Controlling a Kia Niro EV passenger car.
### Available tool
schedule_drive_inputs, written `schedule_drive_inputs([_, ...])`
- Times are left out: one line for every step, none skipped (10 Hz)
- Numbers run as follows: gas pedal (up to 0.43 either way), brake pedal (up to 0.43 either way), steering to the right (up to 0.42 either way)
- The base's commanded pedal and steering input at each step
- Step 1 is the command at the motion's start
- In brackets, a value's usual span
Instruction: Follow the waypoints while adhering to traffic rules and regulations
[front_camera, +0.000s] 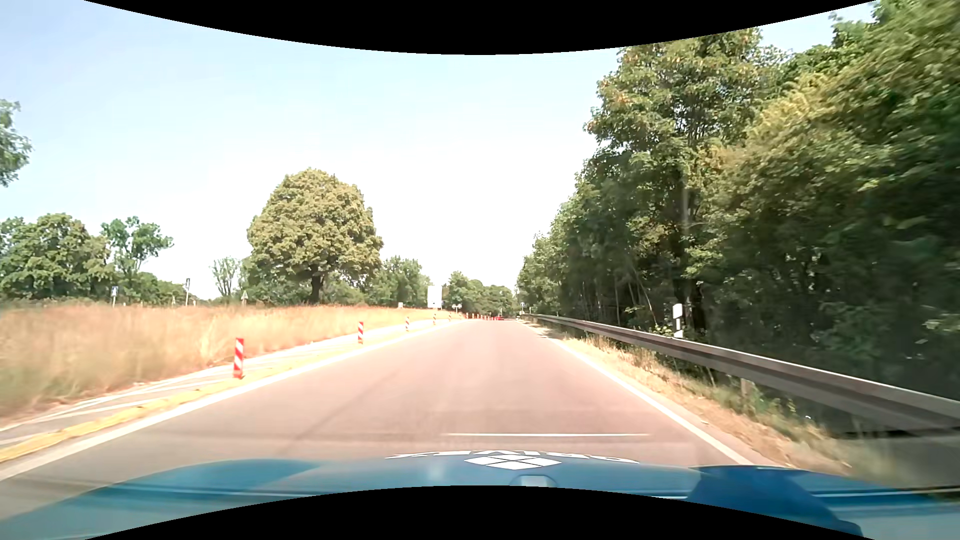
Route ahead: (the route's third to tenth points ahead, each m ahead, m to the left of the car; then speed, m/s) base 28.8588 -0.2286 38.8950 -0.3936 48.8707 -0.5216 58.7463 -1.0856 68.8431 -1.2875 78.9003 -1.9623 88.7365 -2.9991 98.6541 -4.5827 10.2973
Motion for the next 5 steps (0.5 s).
schedule_drive_inputs([0.079,0.000,-0.004])
schedule_drive_inputs([0.079,0.000,-0.004])
schedule_drive_inputs([0.079,0.000,-0.004])
schedule_drive_inputs([0.079,0.000,-0.004])
schedule_drive_inputs([0.079,0.000,-0.004])
